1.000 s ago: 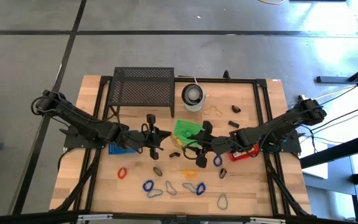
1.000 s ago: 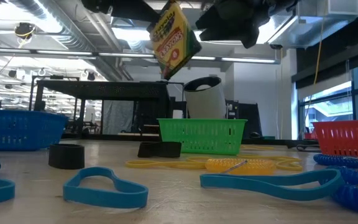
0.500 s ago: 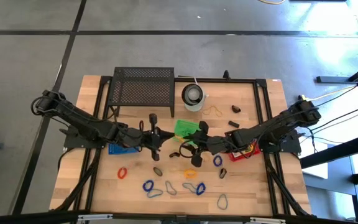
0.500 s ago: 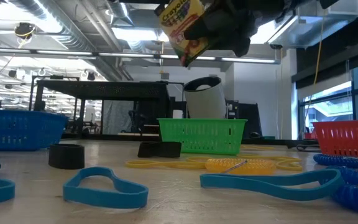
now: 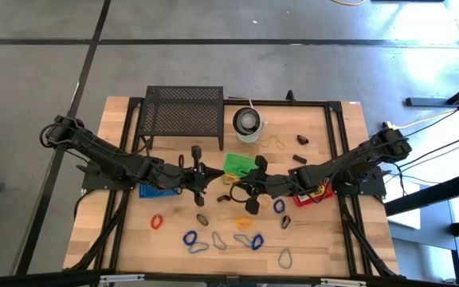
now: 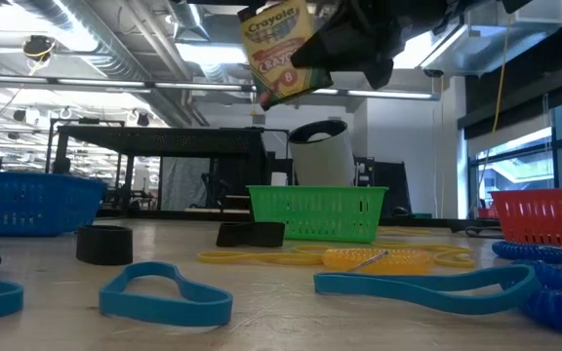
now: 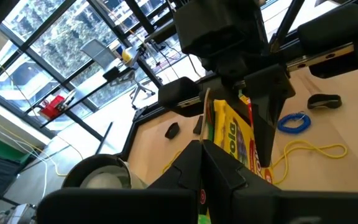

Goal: Pick & Place Office Desk Supplies
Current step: Put the crayon box into the red bin

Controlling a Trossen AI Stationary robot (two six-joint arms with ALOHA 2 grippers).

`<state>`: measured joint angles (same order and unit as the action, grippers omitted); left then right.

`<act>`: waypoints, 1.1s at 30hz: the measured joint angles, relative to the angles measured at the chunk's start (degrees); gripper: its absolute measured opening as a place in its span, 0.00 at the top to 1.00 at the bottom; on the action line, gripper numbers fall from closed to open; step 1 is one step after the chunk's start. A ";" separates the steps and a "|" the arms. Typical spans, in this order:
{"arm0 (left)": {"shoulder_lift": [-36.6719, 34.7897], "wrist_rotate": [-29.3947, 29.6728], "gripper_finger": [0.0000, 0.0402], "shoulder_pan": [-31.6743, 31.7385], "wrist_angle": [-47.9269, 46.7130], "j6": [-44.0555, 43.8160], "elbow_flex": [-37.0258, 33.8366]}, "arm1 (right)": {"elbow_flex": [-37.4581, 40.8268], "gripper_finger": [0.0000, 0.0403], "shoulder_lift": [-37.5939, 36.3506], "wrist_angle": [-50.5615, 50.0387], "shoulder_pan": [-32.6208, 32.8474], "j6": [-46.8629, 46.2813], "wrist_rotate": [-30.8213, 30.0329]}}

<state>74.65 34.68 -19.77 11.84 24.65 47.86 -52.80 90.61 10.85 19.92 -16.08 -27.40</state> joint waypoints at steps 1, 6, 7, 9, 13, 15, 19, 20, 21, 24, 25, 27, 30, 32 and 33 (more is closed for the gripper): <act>0.00 0.00 0.98 0.00 0.00 -0.01 -0.01 | 0.00 0.93 0.00 0.02 0.00 0.00 0.00; 0.00 -0.15 0.98 0.00 0.21 -1.85 0.00 | 0.00 0.92 0.00 0.02 0.00 0.00 -0.02; 0.00 -0.13 0.97 0.00 0.42 -3.42 0.00 | 0.00 0.92 0.00 0.01 0.00 0.03 -0.02; 0.00 0.45 0.95 0.00 0.57 -6.52 0.00 | 0.00 0.92 0.00 0.01 0.00 0.26 -0.03; 0.00 1.43 0.86 0.00 0.50 -10.79 0.00 | 0.02 0.92 -0.37 -0.47 -0.18 0.46 -0.07; 0.00 1.50 0.80 0.00 0.43 -12.93 0.00 | 0.02 0.91 -1.17 -1.69 -0.47 0.48 -0.07; 0.00 1.55 0.68 -0.02 0.14 -17.08 0.00 | 0.02 0.91 -4.75 -8.66 -1.36 0.42 -0.21; 0.00 1.57 0.66 -0.09 -0.03 -18.00 0.00 | 0.02 0.91 -5.96 -11.02 -1.56 0.12 -0.19; 0.00 1.62 0.64 -0.10 -0.24 -18.92 0.00 | 0.02 0.91 -7.34 -13.94 -1.69 -0.29 -0.16; 0.00 1.64 0.60 -0.11 -1.90 -21.58 0.00 | 0.02 0.91 -11.65 -23.67 -1.81 -3.95 -0.17; 0.00 1.66 0.59 -0.11 -2.75 -22.60 0.00 | 0.02 0.91 -13.12 -27.69 -1.80 -5.85 -0.08; 0.00 1.67 0.58 -0.11 -4.47 -24.86 0.00 | 0.02 0.91 -15.81 -35.00 -1.38 -9.95 1.31; 0.00 1.70 0.58 -0.11 -7.35 -27.71 0.00 | 0.02 0.91 -19.94 -46.80 0.02 -16.30 4.16; 0.00 1.73 0.58 -0.11 -9.11 -29.12 0.00 | 0.02 0.91 -22.81 -54.92 1.52 -19.98 6.31; 0.00 1.71 0.58 -0.11 -9.86 -29.83 0.00 | 0.02 0.91 -24.20 -58.35 2.32 -21.75 7.52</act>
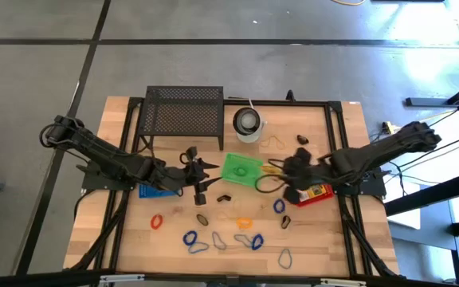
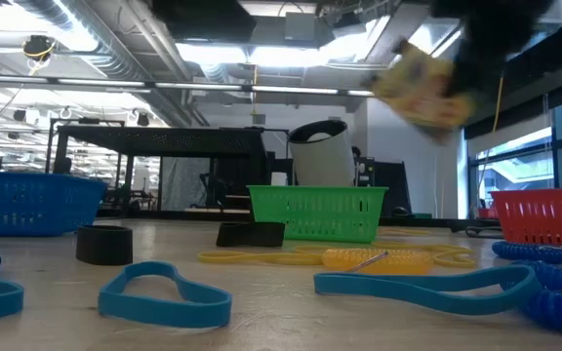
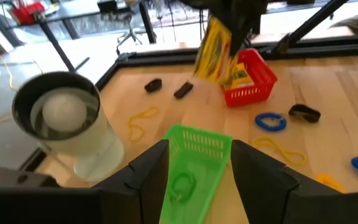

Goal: Pick & Place Office Desk Supplies
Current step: Put the crayon box into the red bin

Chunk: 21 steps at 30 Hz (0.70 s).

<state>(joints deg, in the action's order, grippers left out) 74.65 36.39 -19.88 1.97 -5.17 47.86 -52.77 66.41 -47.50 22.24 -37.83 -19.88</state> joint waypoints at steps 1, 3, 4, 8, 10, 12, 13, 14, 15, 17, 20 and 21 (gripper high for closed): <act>0.00 0.03 0.58 0.00 -0.79 -0.63 0.00 | 0.00 0.91 -1.20 -3.42 0.81 -1.84 1.45; 0.00 0.01 0.58 0.00 -1.64 -1.82 0.00 | 0.00 0.91 -3.08 -10.42 2.71 -6.15 4.24; 0.00 0.02 0.58 0.00 -2.00 -2.26 -0.02 | 0.00 0.91 -3.79 -13.34 3.75 -8.73 5.42; 0.02 0.01 0.58 0.00 -2.25 -2.65 0.00 | 0.00 0.91 -4.08 -20.66 6.75 -17.27 8.73; 0.02 0.01 0.58 0.00 -2.29 -2.64 0.00 | 0.00 0.91 -3.12 -21.06 7.87 -19.02 10.72; 0.00 0.01 0.58 0.00 -2.25 -2.66 0.00 | 0.00 0.91 -1.62 -21.07 8.97 -19.18 11.72; 0.02 0.01 0.58 0.00 -2.27 -2.66 0.00 | 0.00 0.91 -0.69 -21.19 9.28 -19.06 11.72; 0.01 0.01 0.58 0.00 -2.27 -2.66 0.00 | 0.00 0.91 0.43 -21.36 9.55 -18.75 11.67; 0.00 0.01 0.58 0.00 -2.27 -2.66 0.00 | 0.00 0.91 1.66 -21.75 9.74 -18.24 11.74; 0.00 0.01 0.58 0.00 -2.29 -2.66 0.00 | 0.00 0.91 4.14 -23.24 9.88 -16.06 11.95; 0.00 0.01 0.58 0.00 -2.29 -2.66 0.00 | 0.00 0.91 7.60 -25.97 9.90 -13.66 13.58; 0.00 -0.01 0.58 0.00 -2.31 -2.66 0.00 | 0.00 0.91 8.54 -26.79 9.90 -12.94 14.56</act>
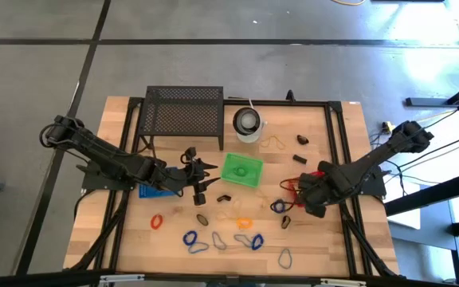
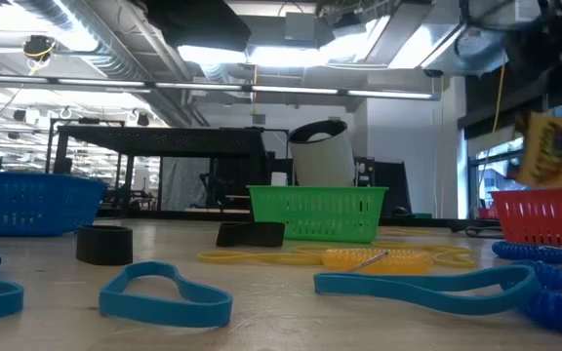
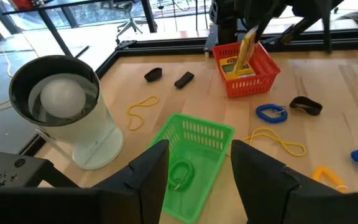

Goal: Pick & Place Office Desk Supplies
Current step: Put the crayon box into the red bin, then put the black rubber band into the blue bin

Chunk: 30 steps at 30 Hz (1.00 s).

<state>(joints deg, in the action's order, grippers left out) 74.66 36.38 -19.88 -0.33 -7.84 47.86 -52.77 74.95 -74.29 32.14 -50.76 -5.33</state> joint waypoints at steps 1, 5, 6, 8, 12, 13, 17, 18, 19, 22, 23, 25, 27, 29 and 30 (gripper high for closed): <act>0.02 0.01 0.58 0.00 -0.03 0.00 0.00 | 0.00 0.91 0.87 -0.78 0.00 0.48 1.05; 0.00 0.00 0.58 0.00 -0.03 0.00 0.00 | 0.00 0.87 2.79 -1.19 0.02 1.73 3.41; 0.00 0.02 0.58 0.00 -0.03 0.02 0.00 | 0.00 0.86 2.99 -1.04 0.00 1.74 3.30; 0.01 0.00 0.58 0.00 -0.03 0.02 0.00 | 0.00 0.84 3.20 -0.39 0.00 1.75 2.81; 0.02 -0.55 0.58 0.00 -0.32 0.01 0.00 | 0.00 0.80 3.20 -0.08 -0.04 1.75 1.53; 0.02 -0.67 0.58 0.00 -0.33 0.01 0.00 | 0.00 0.79 3.20 -0.08 -0.04 1.75 1.40; 0.01 -1.72 0.58 0.00 -0.35 0.02 0.00 | 0.00 0.75 3.20 -0.06 -0.04 1.47 0.97; 0.00 -1.77 0.58 0.00 -0.35 0.02 0.00 | 0.00 0.74 3.20 -0.08 -0.04 1.04 0.46; 0.00 -1.77 0.58 0.00 -0.35 0.02 0.00 | 0.00 0.73 3.20 -0.08 -0.04 0.58 -0.26; 0.01 -1.77 0.58 0.00 -0.35 0.02 0.00 | 0.00 0.70 3.20 -0.07 -0.04 0.25 -2.15; 0.00 -1.77 0.58 0.00 -0.35 0.02 0.00 | 0.00 0.69 3.20 -0.08 -0.04 0.25 -2.47; 0.01 -1.77 0.58 0.00 -0.35 0.02 0.00 | 0.00 0.68 3.20 -0.08 -0.04 0.24 -2.80; 0.00 -1.77 0.58 0.00 -0.35 0.02 0.00 | 0.00 0.66 3.20 -0.08 -0.04 0.24 -2.82; 0.01 -1.79 0.58 0.00 -0.35 0.02 0.00 | 0.00 0.64 3.20 -0.08 -0.04 0.17 -2.95; 0.00 -1.94 0.58 0.00 -0.44 -0.01 0.00 | 0.00 0.64 3.20 -0.08 -0.04 -0.49 -3.41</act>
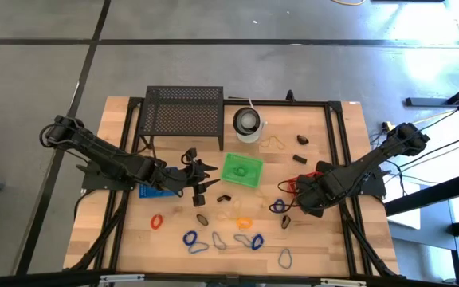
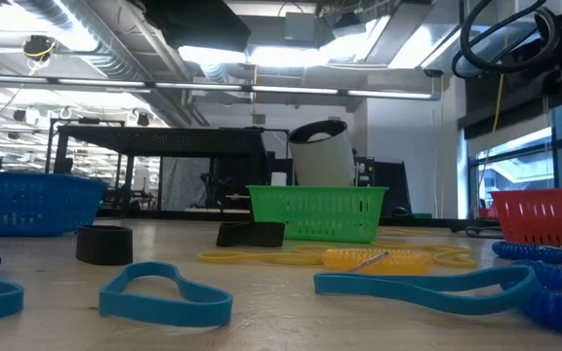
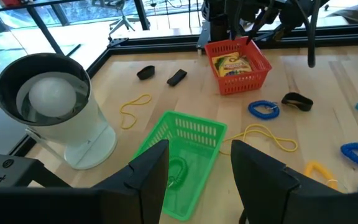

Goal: Pick & Place Office Desk Supplies
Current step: Put the black rubber band into the blue bin

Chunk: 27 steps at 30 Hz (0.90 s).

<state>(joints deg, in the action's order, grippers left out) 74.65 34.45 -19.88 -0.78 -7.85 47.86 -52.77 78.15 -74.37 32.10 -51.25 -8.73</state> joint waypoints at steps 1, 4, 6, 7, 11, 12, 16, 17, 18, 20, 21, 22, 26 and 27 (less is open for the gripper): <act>0.01 -0.52 0.58 0.00 -0.37 -0.47 0.00 | 0.00 0.64 0.00 0.00 0.00 -0.86 -0.59; 0.00 -4.34 0.58 0.00 -3.28 -4.61 0.00 | 0.00 0.64 0.00 0.00 0.00 -2.73 -2.48; 0.00 -8.25 0.58 0.00 -6.13 -8.07 0.00 | 0.00 0.64 -0.02 0.00 0.00 -3.25 -3.54; 0.00 -10.55 0.58 0.00 -8.04 -9.74 0.00 | 0.00 0.64 0.00 0.00 0.00 -3.27 -4.06; 0.01 -22.01 0.58 0.00 -15.86 -13.04 0.00 | 0.00 0.64 -0.02 0.01 0.00 -3.93 -7.37; 0.01 -24.42 0.58 0.00 -17.51 -13.01 0.00 | 0.00 0.64 0.00 0.05 0.00 -4.34 -8.82; 0.02 -29.28 0.58 -0.80 -21.75 -11.52 0.00 | 0.00 0.64 -0.02 2.75 0.00 -6.49 -19.73; 0.21 -29.36 0.58 -1.27 -22.21 -11.22 0.00 | 0.00 0.64 0.00 4.43 0.00 -6.87 -23.14; 0.51 -29.37 0.58 -1.81 -22.14 -10.95 0.00 | 0.00 0.64 -0.01 6.59 -0.01 -6.87 -26.44; 1.40 -29.18 0.58 -2.94 -21.61 -9.67 0.00 | 0.00 0.64 -0.02 12.25 -0.02 -6.30 -32.64; 2.01 -29.16 0.58 -3.39 -20.80 -8.51 0.00 | -0.02 0.64 0.00 15.25 0.00 -5.35 -35.46; 2.78 -29.12 0.58 -3.75 -19.98 -7.13 0.00 | -0.02 0.64 -0.02 18.61 -0.07 -4.18 -38.55; 6.05 -29.04 0.58 -4.49 -17.81 -3.93 0.00 | -0.04 0.64 -0.02 31.44 -1.09 2.94 -45.42; 6.87 -29.06 0.58 -4.58 -17.49 -3.91 0.00 | -0.04 0.64 -0.01 34.15 -1.44 4.78 -45.74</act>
<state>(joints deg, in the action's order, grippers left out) 81.52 5.38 -24.46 -18.27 -11.76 47.86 -52.82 78.14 -40.22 30.65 -46.48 -54.47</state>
